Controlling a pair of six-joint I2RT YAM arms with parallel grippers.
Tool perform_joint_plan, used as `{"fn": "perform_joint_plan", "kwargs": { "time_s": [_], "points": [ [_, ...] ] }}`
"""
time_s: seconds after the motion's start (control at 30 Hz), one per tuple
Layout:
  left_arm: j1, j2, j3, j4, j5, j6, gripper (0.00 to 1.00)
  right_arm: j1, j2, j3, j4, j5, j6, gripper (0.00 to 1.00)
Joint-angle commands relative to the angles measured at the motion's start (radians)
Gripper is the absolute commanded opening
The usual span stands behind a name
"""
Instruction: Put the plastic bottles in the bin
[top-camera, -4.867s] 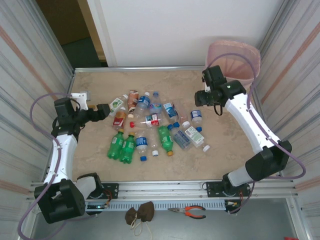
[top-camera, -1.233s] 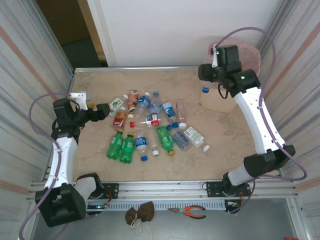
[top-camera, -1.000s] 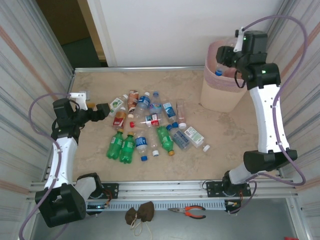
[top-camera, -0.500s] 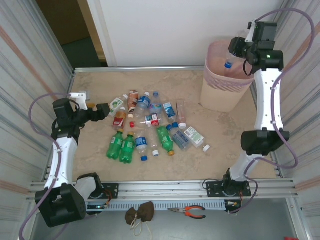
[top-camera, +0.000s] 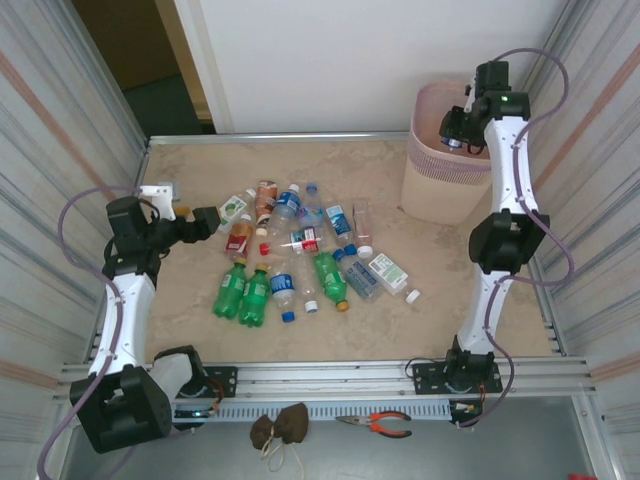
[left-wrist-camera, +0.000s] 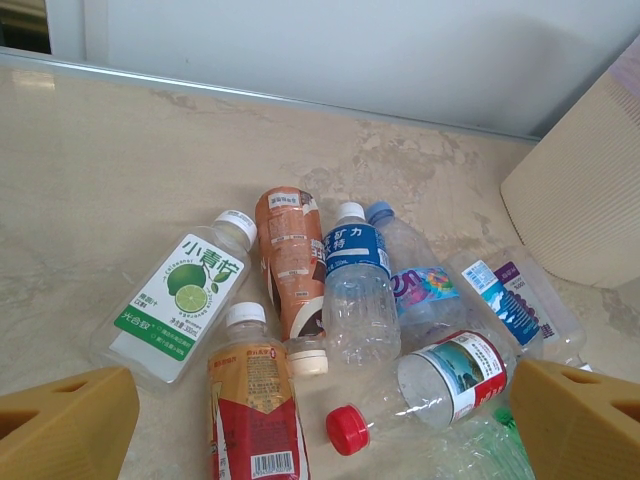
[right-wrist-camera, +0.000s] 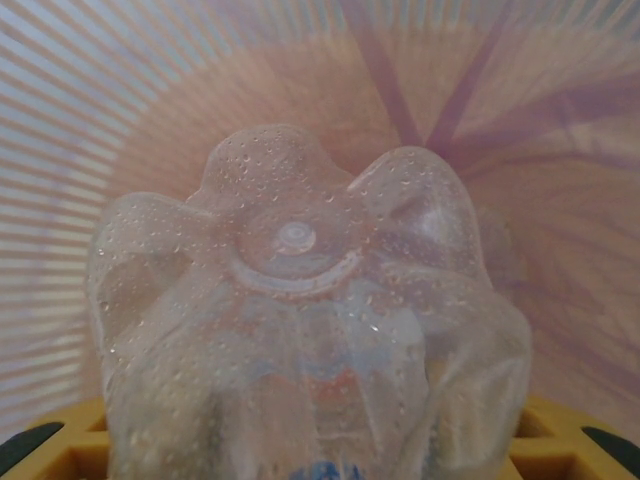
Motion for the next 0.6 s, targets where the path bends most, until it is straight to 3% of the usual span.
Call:
{"fn": "perform_joint_plan", "kwargs": {
  "time_s": [0.0,0.3,0.57],
  "points": [
    [0.012,0.003,-0.001,-0.006,-0.011,0.006,0.96,-0.006,0.067,0.054,-0.072,-0.029,-0.033,0.47],
    [0.011,0.027,0.019,-0.036,-0.021,-0.006,0.94,-0.004,0.213,0.061,-0.098,-0.057,-0.041,0.48],
    [-0.016,0.066,0.069,-0.140,-0.109,0.003,0.91,0.000,0.309,0.060,-0.112,-0.069,-0.043,0.54]
  ]
}}
